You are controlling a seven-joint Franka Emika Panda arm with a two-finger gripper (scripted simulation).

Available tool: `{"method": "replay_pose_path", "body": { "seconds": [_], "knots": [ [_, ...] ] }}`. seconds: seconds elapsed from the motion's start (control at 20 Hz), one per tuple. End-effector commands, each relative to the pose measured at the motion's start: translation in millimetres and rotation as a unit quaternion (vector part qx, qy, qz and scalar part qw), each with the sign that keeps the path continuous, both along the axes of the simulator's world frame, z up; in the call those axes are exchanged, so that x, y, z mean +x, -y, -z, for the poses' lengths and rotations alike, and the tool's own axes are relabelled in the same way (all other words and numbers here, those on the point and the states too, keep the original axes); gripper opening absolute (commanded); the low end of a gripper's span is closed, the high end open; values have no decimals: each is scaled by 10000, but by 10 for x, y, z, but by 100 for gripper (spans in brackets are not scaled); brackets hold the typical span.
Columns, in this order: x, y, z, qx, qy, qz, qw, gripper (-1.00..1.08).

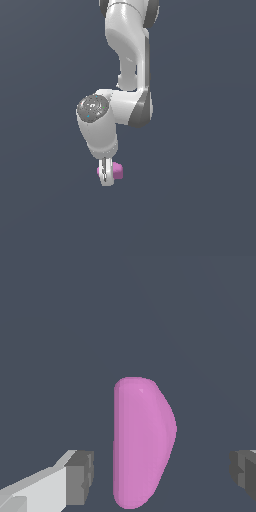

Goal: Pick up the object and move it to a goal position.

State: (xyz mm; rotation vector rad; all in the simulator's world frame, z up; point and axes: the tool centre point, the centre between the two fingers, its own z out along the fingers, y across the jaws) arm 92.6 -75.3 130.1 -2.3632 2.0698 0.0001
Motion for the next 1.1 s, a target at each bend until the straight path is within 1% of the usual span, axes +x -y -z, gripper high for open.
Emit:
{"method": "replay_pose_path", "body": {
  "seconds": [0.0,0.2,0.6,0.95,1.0,1.05],
  "knots": [
    [0,0,0,0,0,0,10000,100],
    [-1,0,69,0,0,4,10000,100],
    [-14,3,465,-1,-1,26,10000,100],
    [2,4,502,-1,0,26,10000,100],
    [2,4,502,-1,0,26,10000,-100],
    [2,4,502,-1,0,26,10000,-100]
  ]
}}
